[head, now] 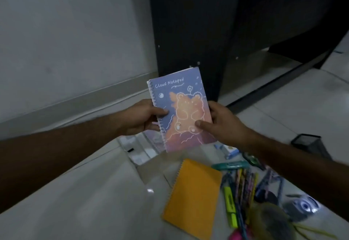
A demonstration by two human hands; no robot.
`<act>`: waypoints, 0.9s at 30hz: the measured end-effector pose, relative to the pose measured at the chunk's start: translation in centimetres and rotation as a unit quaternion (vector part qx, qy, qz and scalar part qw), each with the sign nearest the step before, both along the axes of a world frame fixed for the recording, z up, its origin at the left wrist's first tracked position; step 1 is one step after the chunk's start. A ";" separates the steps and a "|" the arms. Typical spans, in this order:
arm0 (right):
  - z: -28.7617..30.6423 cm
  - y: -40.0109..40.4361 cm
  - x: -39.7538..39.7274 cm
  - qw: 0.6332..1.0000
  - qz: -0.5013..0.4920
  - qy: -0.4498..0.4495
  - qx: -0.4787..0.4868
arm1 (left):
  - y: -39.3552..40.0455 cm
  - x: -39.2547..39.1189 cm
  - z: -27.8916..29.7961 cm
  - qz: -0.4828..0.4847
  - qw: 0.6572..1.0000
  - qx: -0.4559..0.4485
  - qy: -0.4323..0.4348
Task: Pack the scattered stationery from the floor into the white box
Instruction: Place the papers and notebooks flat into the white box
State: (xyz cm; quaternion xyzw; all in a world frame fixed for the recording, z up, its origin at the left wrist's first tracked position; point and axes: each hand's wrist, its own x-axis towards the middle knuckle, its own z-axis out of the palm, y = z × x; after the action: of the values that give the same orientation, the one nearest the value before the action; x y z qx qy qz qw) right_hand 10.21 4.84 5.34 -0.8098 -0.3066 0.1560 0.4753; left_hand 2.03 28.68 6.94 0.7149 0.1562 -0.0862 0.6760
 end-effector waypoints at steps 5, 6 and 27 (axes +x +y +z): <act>1.8 7.7 2.1 0.997 0.001 -0.074 -0.037 | 4.7 2.1 -1.8 0.108 0.993 0.047 0.004; 2.0 9.0 2.7 0.995 0.009 -0.073 -0.072 | 5.4 2.7 -2.4 0.114 0.992 0.057 0.023; -15.2 16.3 6.8 0.800 0.087 -0.194 -0.562 | 4.4 6.0 -16.7 -0.335 0.742 0.564 0.136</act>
State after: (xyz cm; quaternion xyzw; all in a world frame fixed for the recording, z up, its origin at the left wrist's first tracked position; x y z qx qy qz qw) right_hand 17.02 21.19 -9.87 -0.9180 -0.3205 0.1809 -0.1479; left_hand 8.03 33.07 -9.80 0.9526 0.0165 -0.2997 0.0487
